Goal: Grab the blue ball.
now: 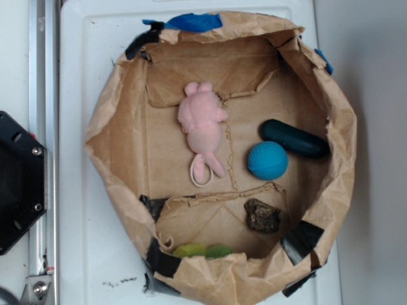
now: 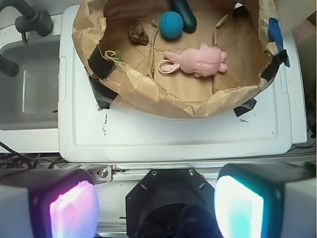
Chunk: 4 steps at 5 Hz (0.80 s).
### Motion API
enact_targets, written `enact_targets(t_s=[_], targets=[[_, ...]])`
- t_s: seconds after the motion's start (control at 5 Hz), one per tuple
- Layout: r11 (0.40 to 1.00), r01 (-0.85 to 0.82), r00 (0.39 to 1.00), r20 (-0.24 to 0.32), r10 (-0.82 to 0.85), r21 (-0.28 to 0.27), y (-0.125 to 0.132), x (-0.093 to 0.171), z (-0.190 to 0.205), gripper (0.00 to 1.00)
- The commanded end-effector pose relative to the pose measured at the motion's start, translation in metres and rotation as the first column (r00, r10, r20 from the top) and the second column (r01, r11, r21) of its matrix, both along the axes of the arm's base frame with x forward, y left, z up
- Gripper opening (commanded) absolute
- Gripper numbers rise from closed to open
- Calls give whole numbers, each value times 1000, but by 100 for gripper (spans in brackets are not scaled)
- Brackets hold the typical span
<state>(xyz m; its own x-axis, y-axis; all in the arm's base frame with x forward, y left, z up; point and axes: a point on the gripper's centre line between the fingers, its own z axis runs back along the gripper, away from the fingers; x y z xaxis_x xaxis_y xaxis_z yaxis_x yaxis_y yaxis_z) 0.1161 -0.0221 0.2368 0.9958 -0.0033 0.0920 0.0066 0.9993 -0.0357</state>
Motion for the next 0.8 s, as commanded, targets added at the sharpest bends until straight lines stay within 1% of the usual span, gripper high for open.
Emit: enact_targets(t_s=[0.0,0.2,0.4,0.6], targets=[[1000,0,1000,0,0,0,0,0,0,100],[1000,0,1000,16,0,-14,11,47,-7,100],[999,-38,999,14,38,-27,22,79,-10,100],[996,-69,997,14,70,-58,31,105,-15,100]])
